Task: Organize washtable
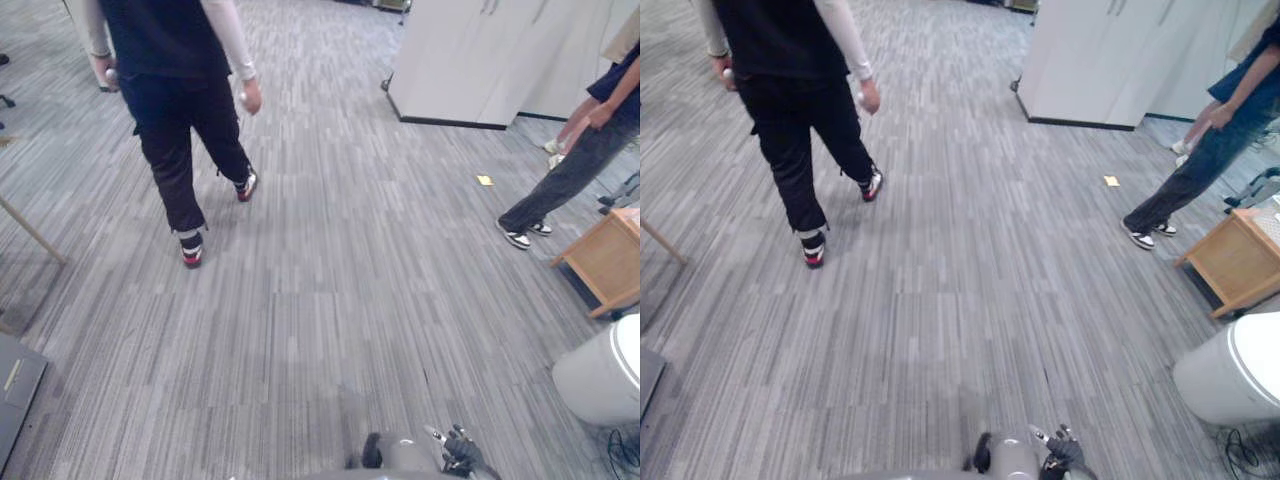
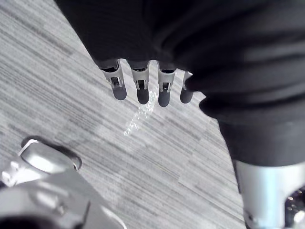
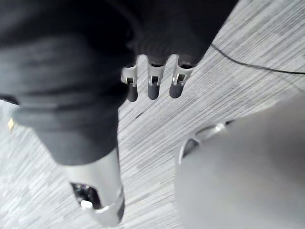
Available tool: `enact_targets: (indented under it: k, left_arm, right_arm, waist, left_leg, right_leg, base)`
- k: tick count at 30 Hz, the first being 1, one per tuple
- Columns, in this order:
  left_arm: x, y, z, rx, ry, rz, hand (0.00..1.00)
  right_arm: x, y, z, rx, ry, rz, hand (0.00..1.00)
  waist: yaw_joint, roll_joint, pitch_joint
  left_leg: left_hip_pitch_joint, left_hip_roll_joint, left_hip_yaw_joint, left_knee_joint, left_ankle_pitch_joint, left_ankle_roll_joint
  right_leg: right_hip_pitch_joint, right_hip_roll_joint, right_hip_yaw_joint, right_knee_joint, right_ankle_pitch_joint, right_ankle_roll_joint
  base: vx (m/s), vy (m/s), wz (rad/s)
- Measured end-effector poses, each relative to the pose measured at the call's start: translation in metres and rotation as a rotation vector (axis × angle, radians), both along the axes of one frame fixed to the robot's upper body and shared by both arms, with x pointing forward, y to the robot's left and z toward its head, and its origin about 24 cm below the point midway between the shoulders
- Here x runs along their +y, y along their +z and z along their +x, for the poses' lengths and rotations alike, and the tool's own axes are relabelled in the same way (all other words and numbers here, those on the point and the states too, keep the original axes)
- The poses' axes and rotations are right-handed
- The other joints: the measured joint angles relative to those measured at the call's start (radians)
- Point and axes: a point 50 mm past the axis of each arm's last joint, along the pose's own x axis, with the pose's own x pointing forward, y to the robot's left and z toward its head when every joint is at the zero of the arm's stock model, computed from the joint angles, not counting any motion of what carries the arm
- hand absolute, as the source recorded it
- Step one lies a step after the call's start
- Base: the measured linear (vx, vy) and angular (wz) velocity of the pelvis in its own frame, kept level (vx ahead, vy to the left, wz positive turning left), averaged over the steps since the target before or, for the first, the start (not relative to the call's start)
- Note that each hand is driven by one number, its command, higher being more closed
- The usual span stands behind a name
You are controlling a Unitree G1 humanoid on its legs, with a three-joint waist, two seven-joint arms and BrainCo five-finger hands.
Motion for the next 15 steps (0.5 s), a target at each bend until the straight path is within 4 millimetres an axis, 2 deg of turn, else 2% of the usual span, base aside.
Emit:
enact_targets:
  k: [1, 3, 4, 5, 6, 7, 8, 9, 10, 11, 12, 13, 14, 15]
  left_arm:
    - [-0.001, 0.001, 0.01, -0.027, -0.014, 0.005, 0.0]
    - [0.0, 0.002, 0.017, -0.047, -0.018, 0.011, 0.0]
    - [-0.002, 0.002, 0.019, -0.053, -0.018, 0.008, 0.0]
    - [-0.005, 0.001, 0.02, -0.055, -0.017, 0.002, 0.0]
    - [-0.008, 0.001, 0.024, -0.065, -0.016, -0.007, 0.0]
    - [-0.011, 0.001, 0.032, -0.083, -0.021, -0.015, 0.0]
    - [-0.015, 0.002, 0.039, -0.106, -0.018, -0.022, 0.0]
    - [-0.017, 0.002, 0.043, -0.118, -0.003, -0.03, 0.0]
    - [-0.015, 0.001, 0.031, -0.093, 0.062, -0.029, 0.0]
    - [-0.016, -0.001, 0.025, -0.073, 0.074, -0.04, 0.0]
    - [-0.013, 0.0, 0.023, -0.07, 0.076, -0.031, 0.0]
    - [-0.001, 0.002, 0.024, -0.077, 0.08, -0.002, 0.0]
    - [0.01, 0.003, 0.02, -0.07, 0.084, 0.024, 0.0]
    - [0.012, 0.004, 0.017, -0.06, 0.089, 0.03, 0.0]
  right_arm:
    - [0.0, 0.001, 0.001, -0.009, 0.004, -0.002, 0.0]
    - [0.004, 0.002, 0.005, -0.022, 0.028, -0.001, 0.0]
    - [0.004, 0.003, 0.006, -0.029, 0.027, -0.001, 0.0]
    - [0.004, 0.003, 0.007, -0.03, 0.027, -0.001, 0.0]
    - [0.005, 0.004, 0.009, -0.037, 0.025, -0.001, 0.0]
    - [0.003, 0.004, 0.009, -0.04, 0.018, -0.003, 0.0]
    - [0.001, 0.005, 0.01, -0.037, 0.007, -0.001, 0.0]
    - [-0.001, 0.006, 0.011, -0.042, 0.01, -0.007, 0.0]
    - [-0.004, 0.008, 0.015, -0.046, 0.051, -0.031, 0.0]
    - [-0.008, 0.01, 0.022, -0.052, 0.081, -0.051, 0.0]
    - [-0.005, 0.01, 0.025, -0.052, 0.097, -0.048, 0.0]
    - [0.006, 0.008, 0.03, -0.048, 0.114, -0.018, 0.0]
    - [0.017, 0.005, 0.033, -0.024, 0.132, 0.017, 0.0]
    - [0.023, 0.003, 0.032, -0.008, 0.146, 0.031, 0.0]
  waist:
    - [0.001, 0.001, 0.006]
    - [0.001, -0.007, 0.012]
    - [-0.001, -0.003, 0.013]
    - [-0.002, 0.003, 0.01]
    - [0.0, 0.019, 0.0]
    - [0.002, 0.022, 0.002]
    - [-0.001, 0.021, 0.003]
    - [-0.007, 0.015, 0.008]
    - [0.001, 0.066, -0.009]
    - [0.018, 0.083, -0.01]
    - [0.019, 0.091, -0.006]
    - [0.034, 0.072, 0.016]
    - [0.056, 0.024, 0.043]
    - [0.06, 0.002, 0.053]
  left_leg:
    - [0.023, 0.013, -0.01, 0.001, -0.01, -0.019]
    - [0.066, 0.02, -0.035, 0.006, -0.026, -0.05]
    - [0.104, 0.026, -0.063, 0.018, -0.036, -0.069]
    - [0.114, 0.041, -0.078, 0.028, -0.037, -0.071]
    - [0.116, 0.063, -0.087, 0.053, -0.026, -0.093]
    - [0.12, 0.081, -0.095, 0.085, 0.028, -0.161]
    - [0.119, 0.077, -0.106, 0.132, 0.133, -0.123]
    - [0.115, 0.069, -0.106, 0.179, 0.206, -0.074]
    - [0.032, 0.086, -0.095, 0.387, 0.398, -0.066]
    - [-0.051, 0.125, -0.104, 0.559, 0.57, -0.094]
    - [-0.127, 0.154, -0.092, 0.686, 0.563, -0.093]
    - [-0.247, 0.214, -0.021, 0.888, 0.484, -0.035]
    - [-0.345, 0.252, 0.026, 0.987, 0.399, -0.007]
    - [-0.389, 0.263, 0.037, 1.007, 0.36, -0.011]
  right_leg:
    - [-0.024, 0.017, -0.013, -0.127, 0.055, -0.02]
    - [-0.041, 0.018, -0.03, -0.261, 0.131, -0.042]
    - [-0.044, 0.016, -0.029, -0.262, 0.217, -0.091]
    - [-0.045, 0.011, -0.026, -0.236, 0.263, -0.108]
    - [-0.05, -0.005, -0.045, -0.167, 0.277, -0.108]
    - [-0.058, -0.039, -0.062, -0.053, 0.194, -0.072]
    - [-0.054, -0.077, -0.072, 0.049, 0.137, -0.08]
    - [-0.049, -0.084, -0.092, 0.105, 0.11, -0.09]
    - [0.034, -0.012, -0.113, -0.01, 0.048, -0.086]
    - [0.089, 0.035, -0.102, -0.062, 0.021, -0.079]
    - [0.116, 0.062, -0.09, -0.097, 0.015, -0.079]
    - [0.181, 0.083, -0.054, -0.141, 0.005, -0.078]
    - [0.271, 0.085, -0.013, -0.21, 0.016, -0.059]
    - [0.32, 0.082, 0.007, -0.253, 0.02, -0.051]
  base:
    - [0.57, 0.009, 0.64]
    - [0.66, -0.047, 0.62]
    - [0.71, -0.075, 0.61]
    - [0.63, -0.076, 0.53]
    - [0.81, -0.122, 0.58]
    - [0.8, -0.136, 0.73]
    - [0.78, -0.141, 0.66]
    - [0.73, -0.18, 0.16]
    - [0.88, -0.184, -0.43]
    - [0.88, -0.159, -0.64]
    - [0.75, -0.072, -0.74]
    - [0.75, -0.078, -0.67]
    - [0.76, -0.09, -0.65]
    - [0.76, -0.059, -0.47]
